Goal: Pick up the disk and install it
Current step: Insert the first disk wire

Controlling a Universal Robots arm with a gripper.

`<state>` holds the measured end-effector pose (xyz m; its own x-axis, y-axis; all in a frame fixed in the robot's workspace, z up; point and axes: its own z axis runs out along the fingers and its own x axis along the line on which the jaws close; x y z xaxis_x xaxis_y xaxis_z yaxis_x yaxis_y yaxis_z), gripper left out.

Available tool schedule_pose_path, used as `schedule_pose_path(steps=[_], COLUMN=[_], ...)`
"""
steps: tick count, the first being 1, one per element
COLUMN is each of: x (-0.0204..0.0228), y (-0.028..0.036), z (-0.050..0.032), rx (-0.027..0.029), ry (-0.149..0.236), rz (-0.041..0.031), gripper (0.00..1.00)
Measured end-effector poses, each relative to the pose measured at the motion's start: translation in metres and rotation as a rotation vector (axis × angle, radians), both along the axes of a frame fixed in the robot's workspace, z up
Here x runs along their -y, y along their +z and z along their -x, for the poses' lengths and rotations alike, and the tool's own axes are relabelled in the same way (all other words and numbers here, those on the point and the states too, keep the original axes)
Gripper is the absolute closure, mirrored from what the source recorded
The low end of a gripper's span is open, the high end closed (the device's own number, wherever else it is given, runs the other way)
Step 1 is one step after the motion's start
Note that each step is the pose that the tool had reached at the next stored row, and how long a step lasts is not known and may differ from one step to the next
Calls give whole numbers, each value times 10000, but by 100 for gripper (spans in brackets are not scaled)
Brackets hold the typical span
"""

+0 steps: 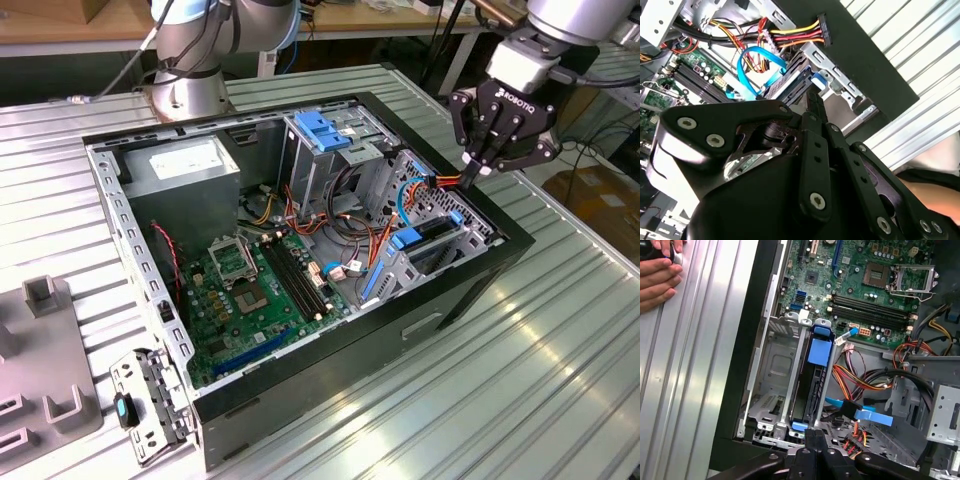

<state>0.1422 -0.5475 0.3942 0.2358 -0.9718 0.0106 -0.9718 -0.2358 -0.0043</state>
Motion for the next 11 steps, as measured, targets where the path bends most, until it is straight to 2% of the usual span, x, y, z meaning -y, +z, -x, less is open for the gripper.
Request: schedule_pose_path(steps=[7, 11], x=[-35, -45], y=[-3, -6], z=[-82, -88], rx=[0, 0], ry=[355, 930], rz=[0, 1], gripper=[89, 89])
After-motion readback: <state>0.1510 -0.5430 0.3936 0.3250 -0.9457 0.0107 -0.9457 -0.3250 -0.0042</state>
